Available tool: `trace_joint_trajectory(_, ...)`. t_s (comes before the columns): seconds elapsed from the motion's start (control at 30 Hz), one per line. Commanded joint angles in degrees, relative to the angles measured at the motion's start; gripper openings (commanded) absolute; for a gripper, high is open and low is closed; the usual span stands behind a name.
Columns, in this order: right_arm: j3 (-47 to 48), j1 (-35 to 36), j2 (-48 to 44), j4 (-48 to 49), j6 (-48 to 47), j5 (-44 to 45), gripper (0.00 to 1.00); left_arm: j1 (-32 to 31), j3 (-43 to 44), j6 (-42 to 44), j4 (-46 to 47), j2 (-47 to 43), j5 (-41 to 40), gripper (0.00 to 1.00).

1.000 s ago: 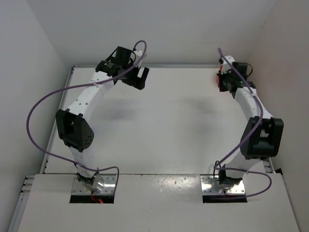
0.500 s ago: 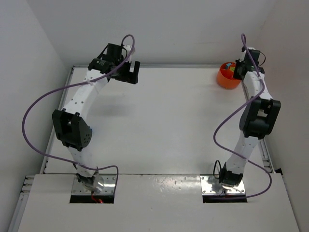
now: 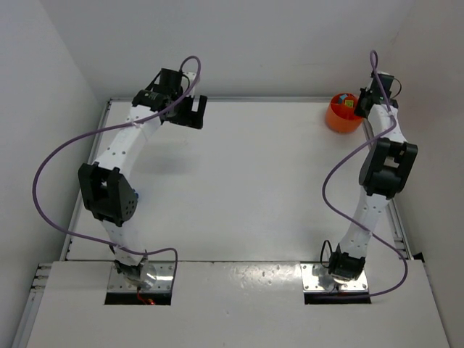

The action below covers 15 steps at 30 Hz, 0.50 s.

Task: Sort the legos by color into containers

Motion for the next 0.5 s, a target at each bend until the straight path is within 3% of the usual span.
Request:
trace_joint_trajectory(0.0,4.42,0.23,0.94,2.27,1.30,-0.77,0.00,0.94,-1.14,-0.13,0.69,-3.17,-2.23,1.00)
trace_joint_trajectory(0.13,6.45,-0.30,2.97,2.89,1.83,-1.39,0.02,1.46,-3.07,0.40,0.69,-3.70,-3.55,1.00)
trace_joint_trajectory(0.23,7.24,-0.30,4.19,3.41,1.83,-1.39,0.11,2.08,-3.78,0.40,0.69,-4.84,-3.55,1.00)
trace_joint_trajectory(0.47,6.72,-0.30,3.67,3.41,1.83,-3.23,0.21,3.84,-6.24,0.93,0.69,-6.60,-1.45,1.00)
